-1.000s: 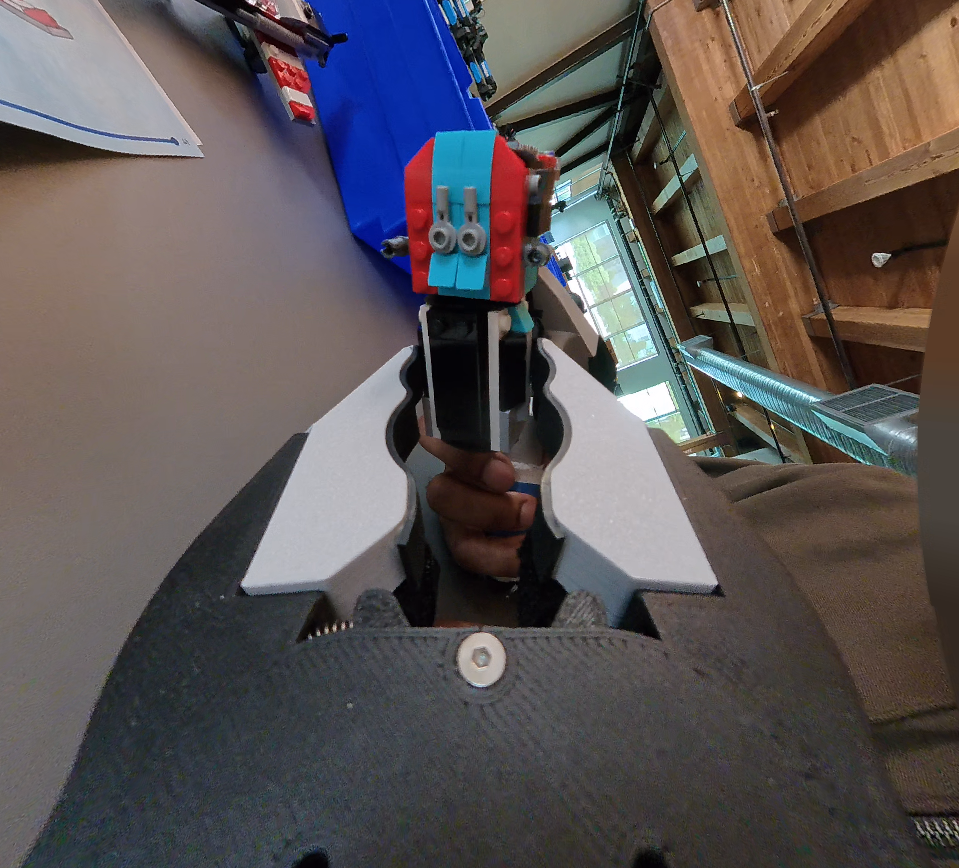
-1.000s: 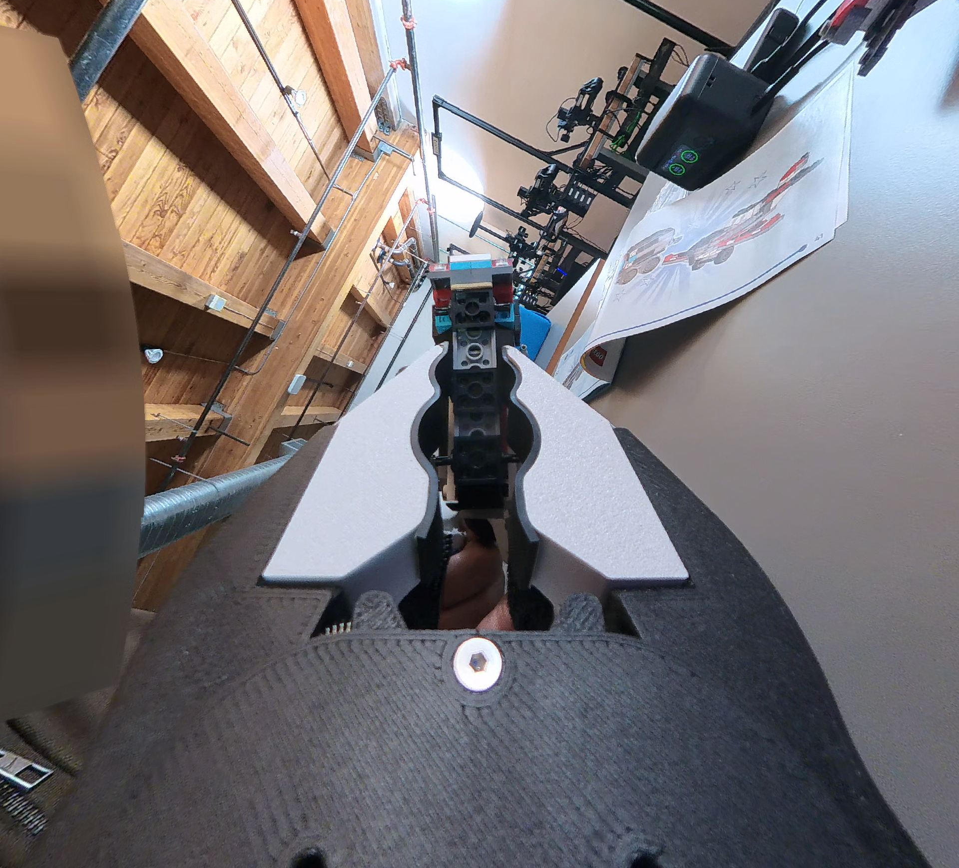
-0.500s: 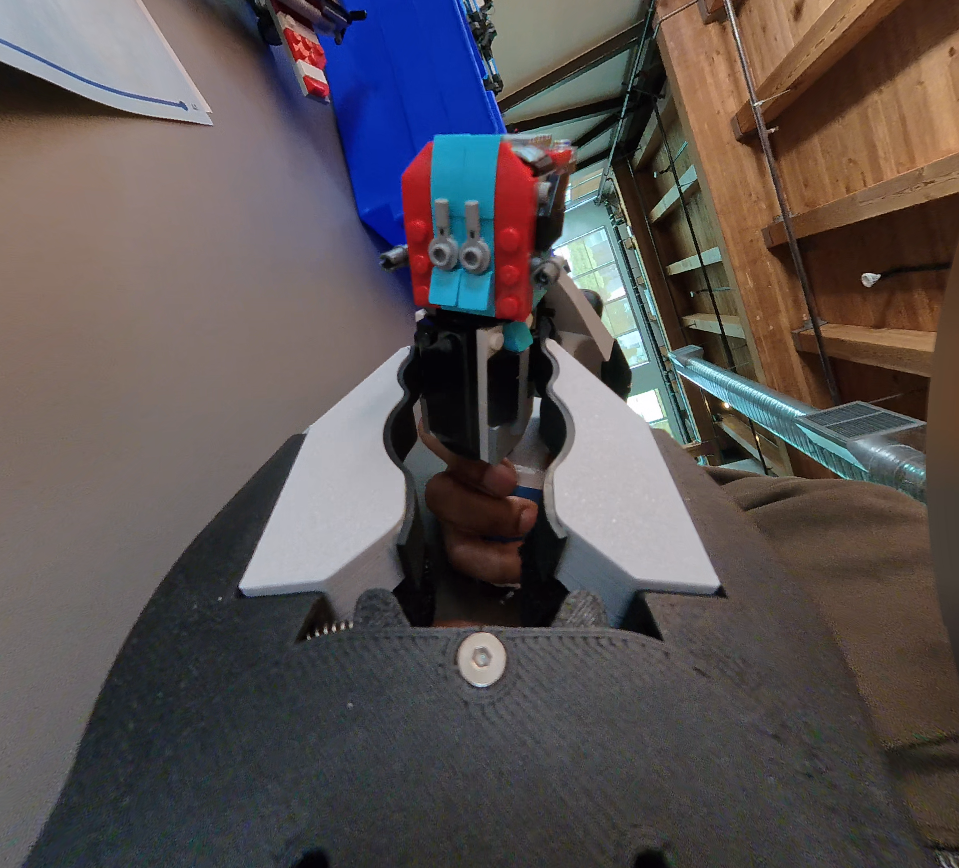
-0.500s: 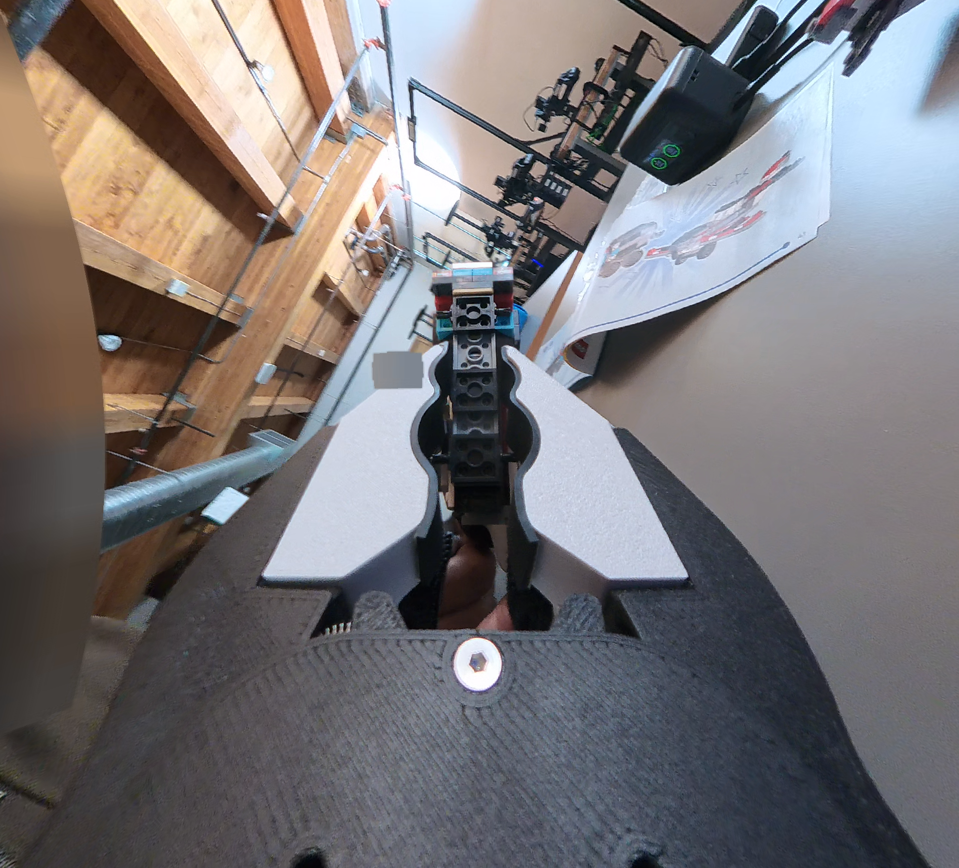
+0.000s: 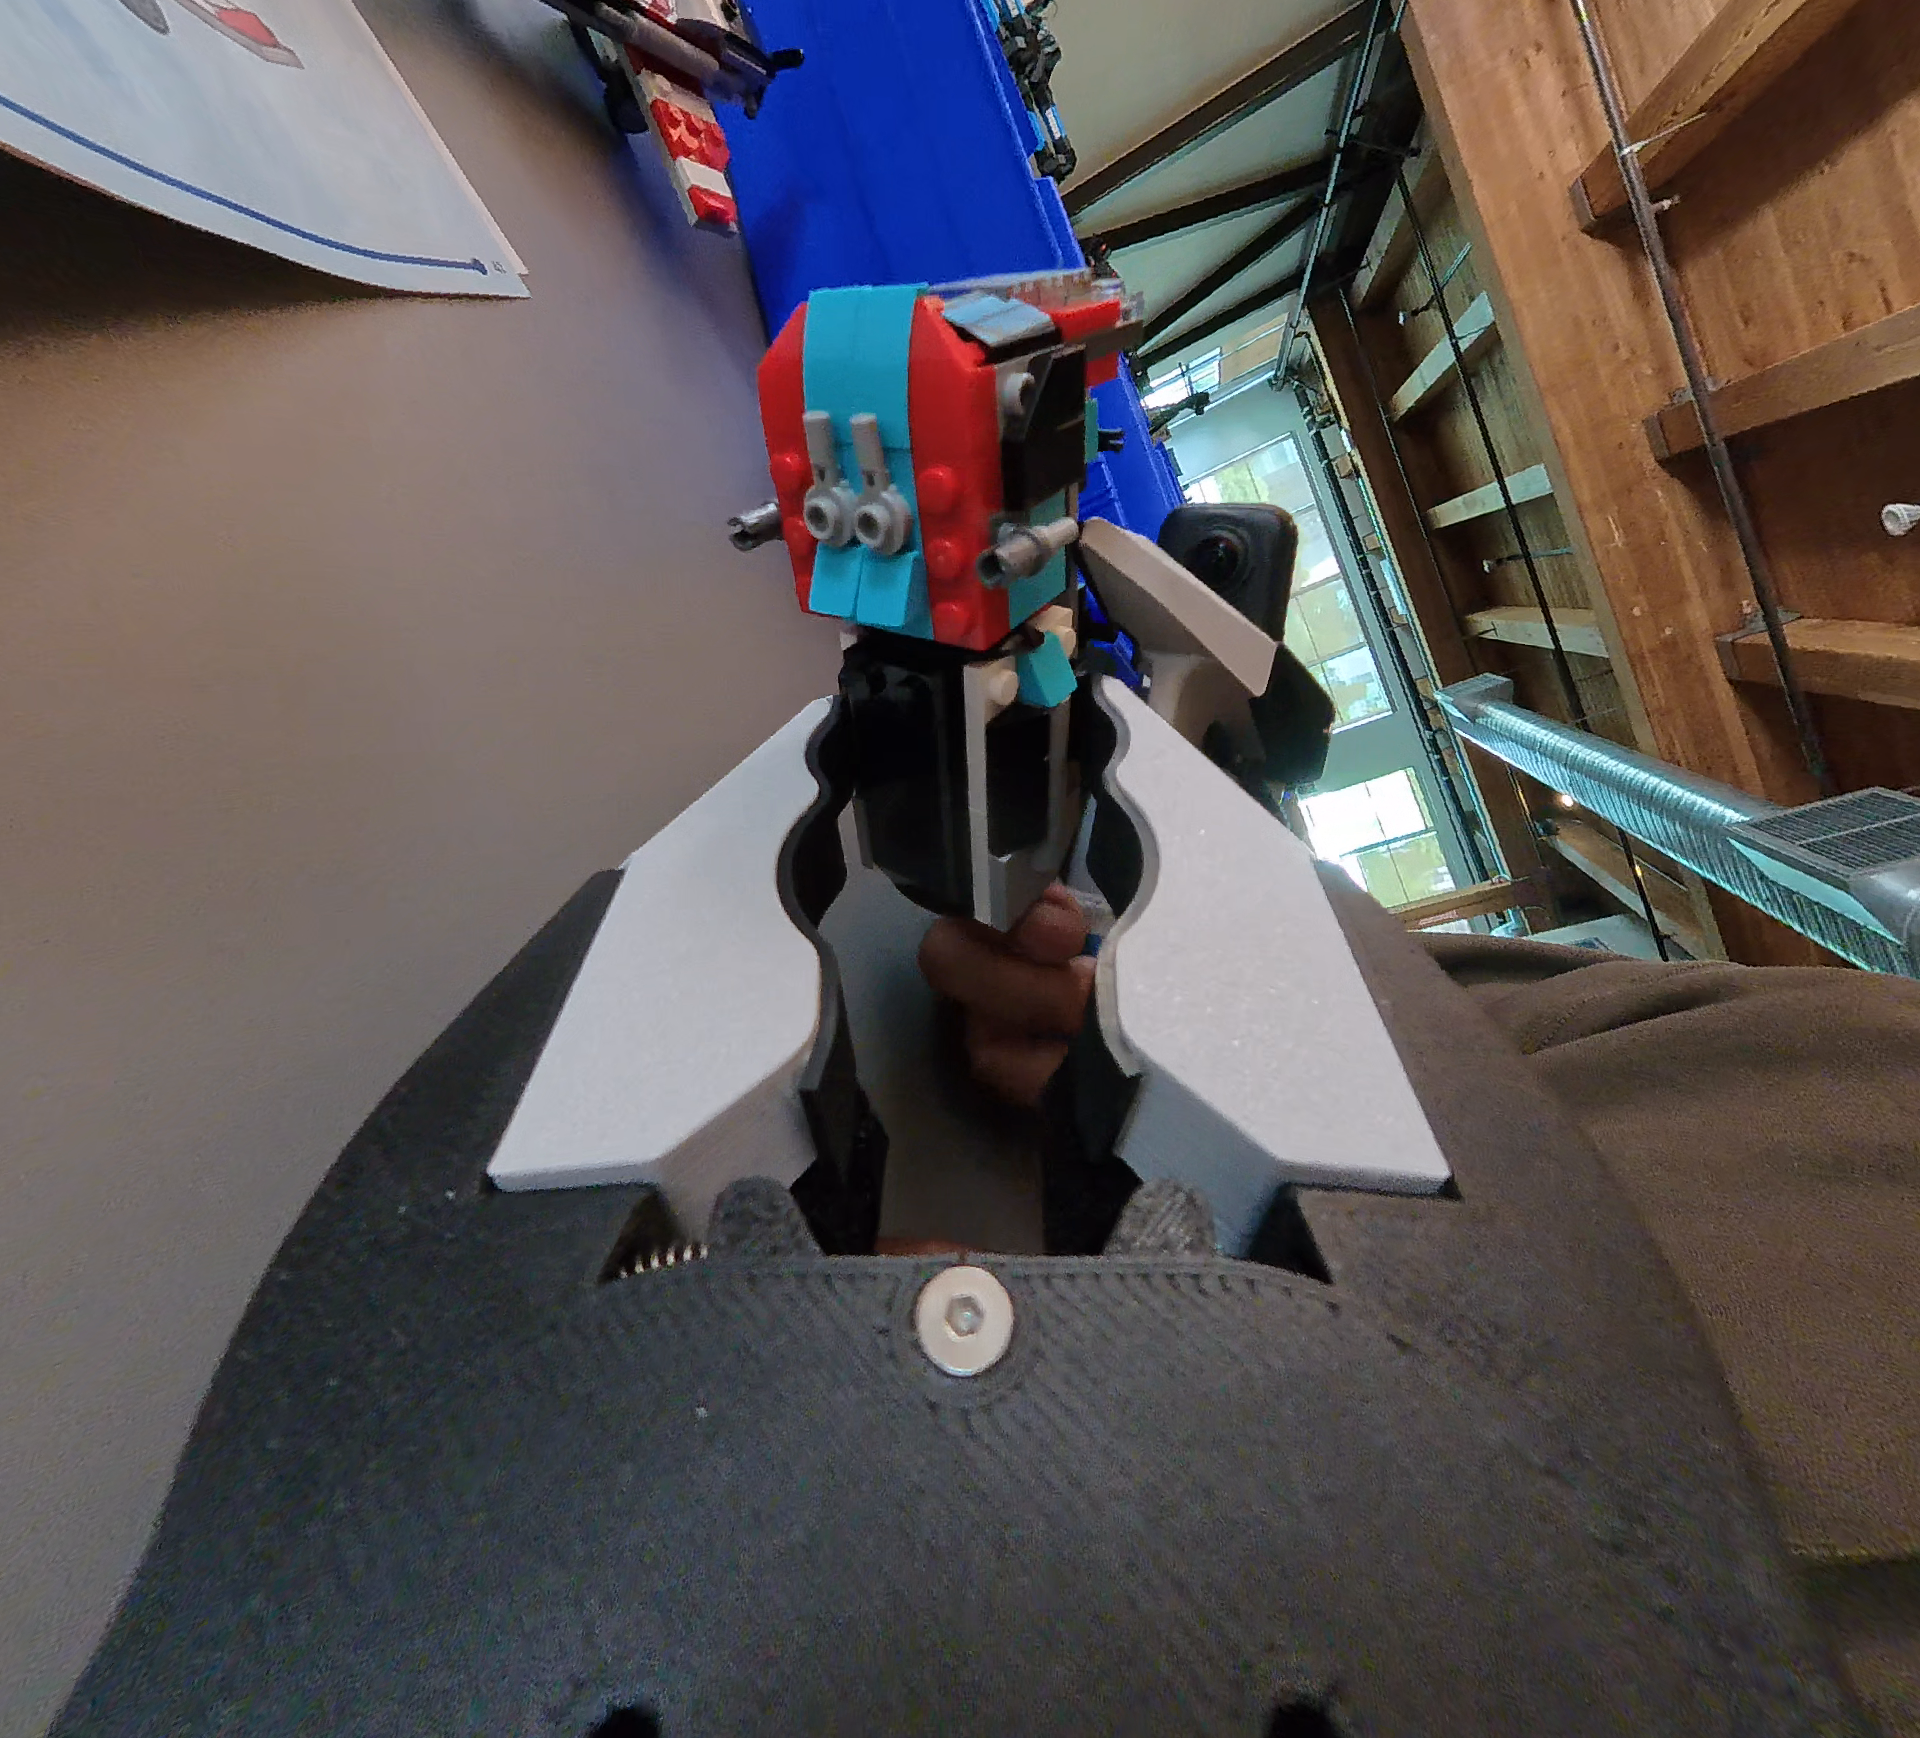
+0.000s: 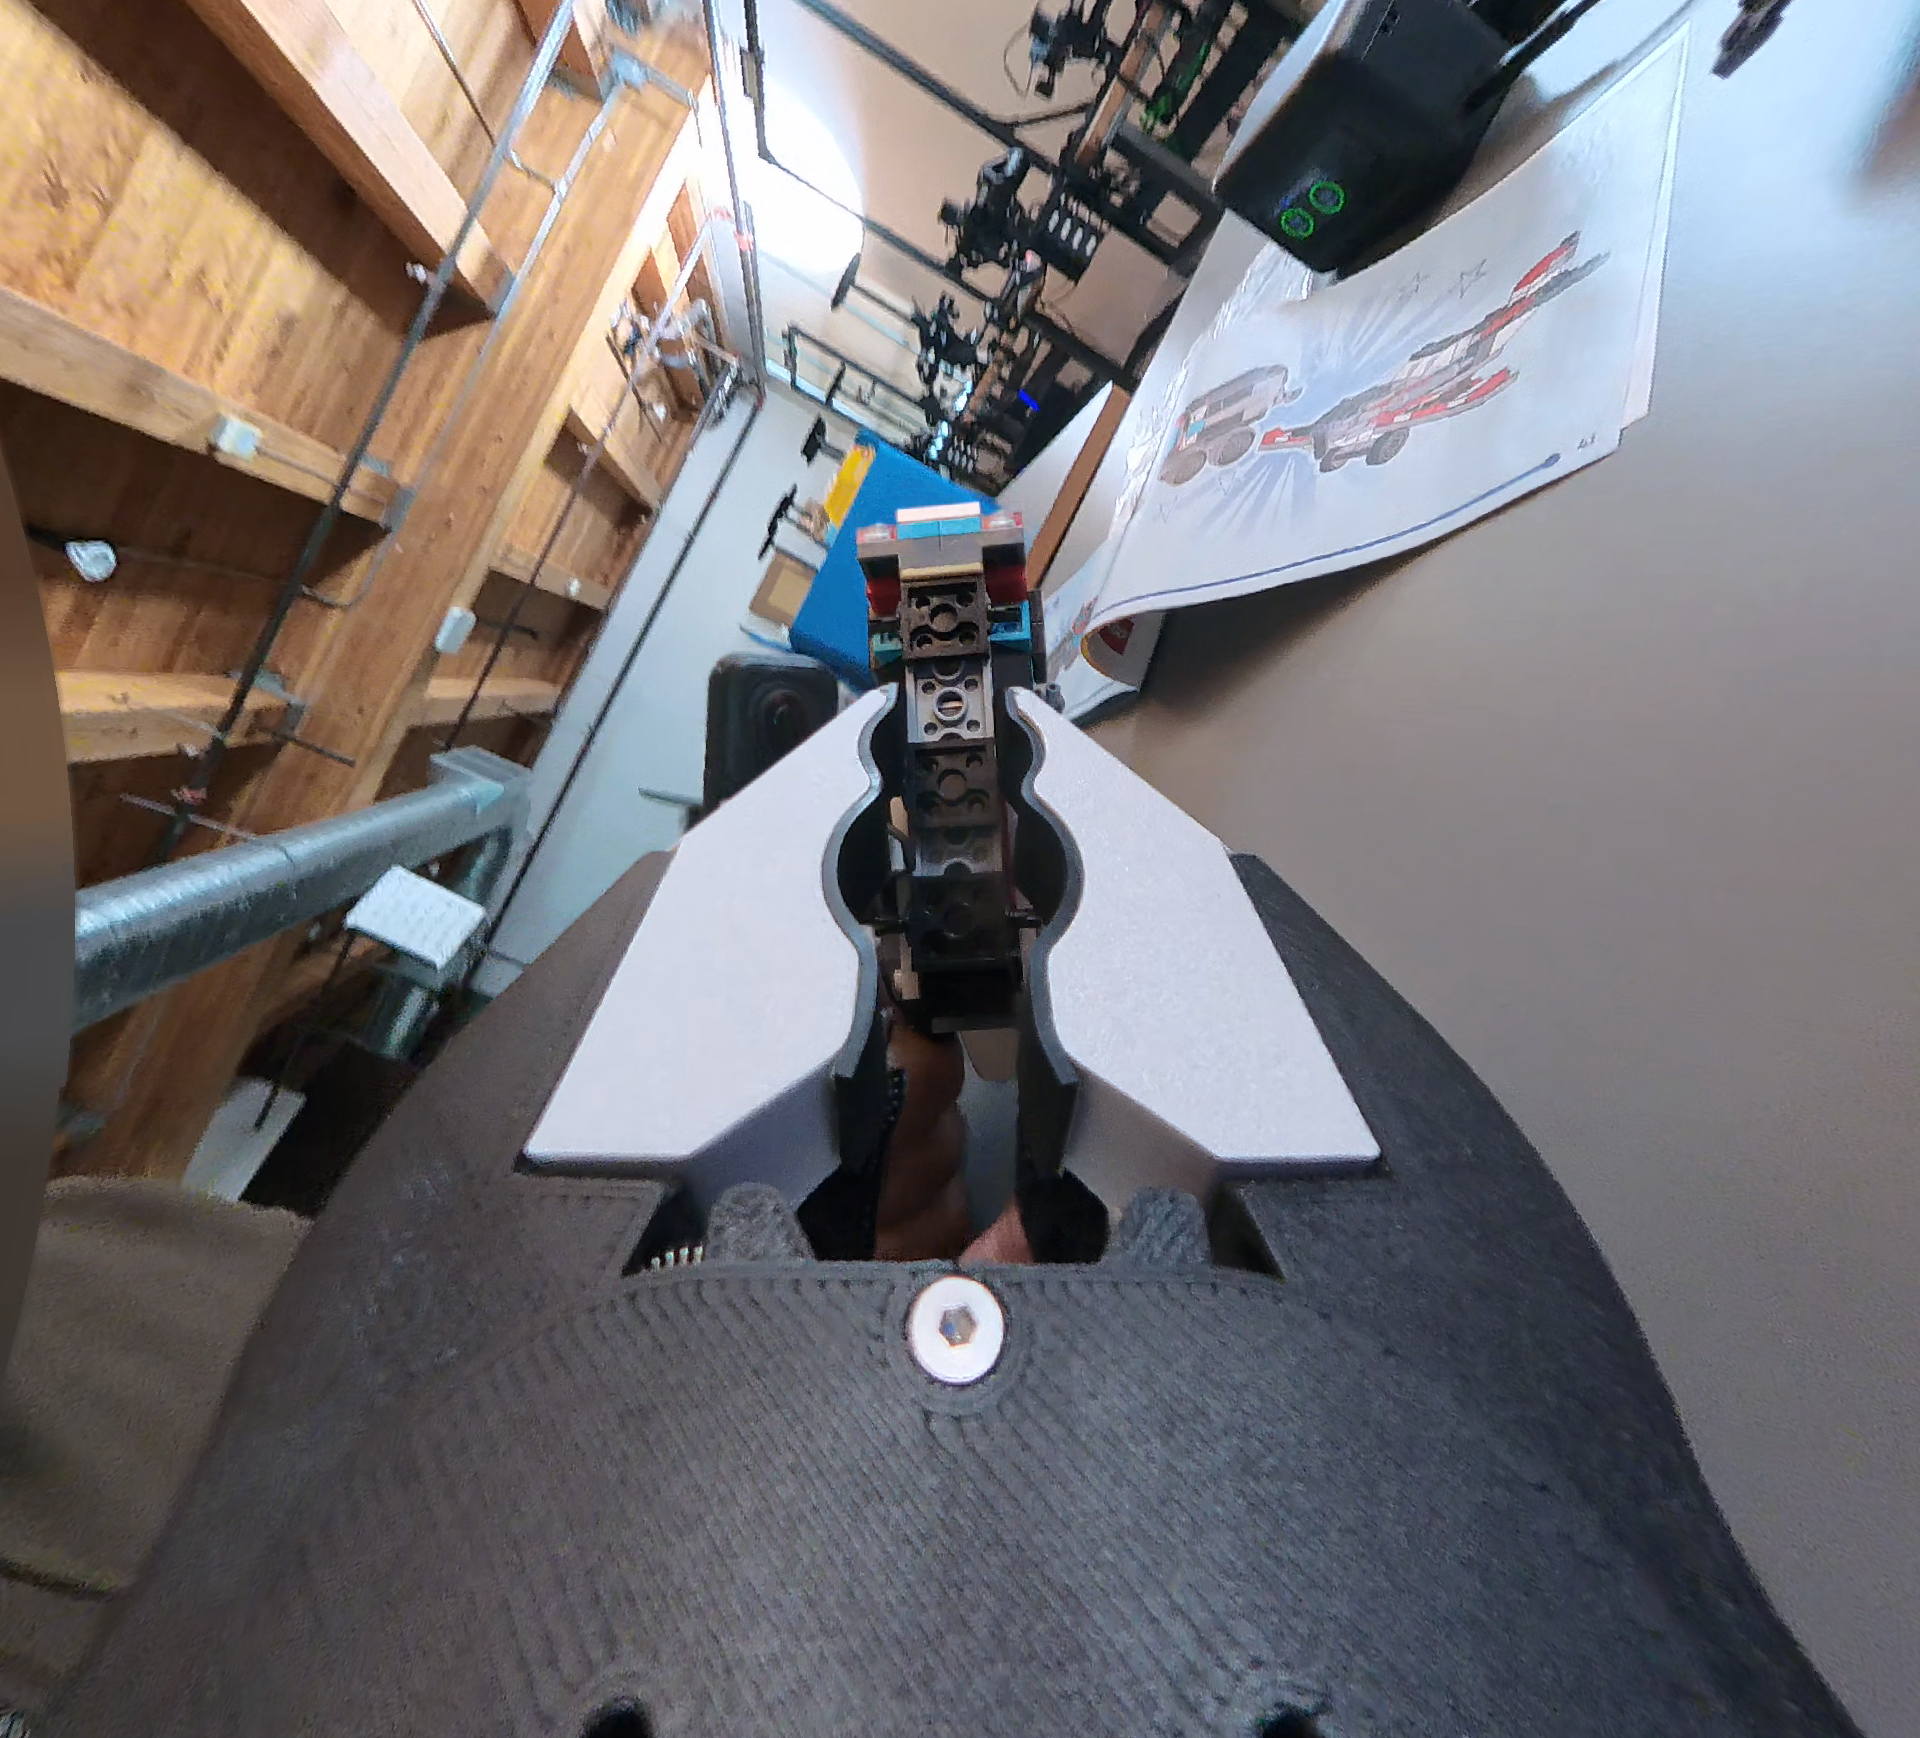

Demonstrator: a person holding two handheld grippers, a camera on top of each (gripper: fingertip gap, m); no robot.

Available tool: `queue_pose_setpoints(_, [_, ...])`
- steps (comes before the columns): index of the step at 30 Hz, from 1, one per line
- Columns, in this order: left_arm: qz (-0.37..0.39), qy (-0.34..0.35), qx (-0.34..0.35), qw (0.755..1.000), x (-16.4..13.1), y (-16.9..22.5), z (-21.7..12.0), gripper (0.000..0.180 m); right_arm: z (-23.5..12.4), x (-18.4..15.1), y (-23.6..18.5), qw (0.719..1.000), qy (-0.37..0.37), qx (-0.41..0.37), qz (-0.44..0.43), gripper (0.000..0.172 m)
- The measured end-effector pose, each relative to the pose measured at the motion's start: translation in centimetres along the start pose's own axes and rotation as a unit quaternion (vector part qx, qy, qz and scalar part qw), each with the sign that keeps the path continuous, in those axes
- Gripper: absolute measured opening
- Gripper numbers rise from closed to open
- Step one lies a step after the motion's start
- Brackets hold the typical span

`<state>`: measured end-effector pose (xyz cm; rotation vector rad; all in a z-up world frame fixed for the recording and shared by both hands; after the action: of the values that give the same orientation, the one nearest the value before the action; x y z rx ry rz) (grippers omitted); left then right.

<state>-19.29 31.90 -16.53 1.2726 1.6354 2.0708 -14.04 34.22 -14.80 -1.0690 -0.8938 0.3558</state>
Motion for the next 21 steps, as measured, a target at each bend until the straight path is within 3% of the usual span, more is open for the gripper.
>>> queue_pose_setpoints(5, [0.022, -0.012, 0.01, 1.0, 0.1, -0.3, -0.1, 0.045, 0.0, 0.1, 0.3, 0.999, -0.041, 0.0, -0.005, 0.016])
queue_pose_setpoints(10, [0.098, -0.04, 0.036, 0.994, 0.5, -0.8, -0.4, 0.045, 0.0, -0.2, 0.8, 0.997, -0.076, -0.013, -0.012, 0.018])
queue_pose_setpoints(21, [0.215, -0.145, 0.078, 0.963, -0.3, -2.3, -0.3, 0.045, -1.2, -0.8, 2.6, 0.985, -0.149, -0.084, -0.036, 0.02])
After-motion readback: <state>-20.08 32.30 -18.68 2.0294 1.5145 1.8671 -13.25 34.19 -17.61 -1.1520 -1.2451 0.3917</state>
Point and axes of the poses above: each gripper's, where its closed fingertips meet, z out along the fingers, x out of its top, y = z × x across the jaws, the point moved 4 cm from there along -z, back along the fingers, and after that the axes turned 15 degrees about y, right-handed, at the moved point
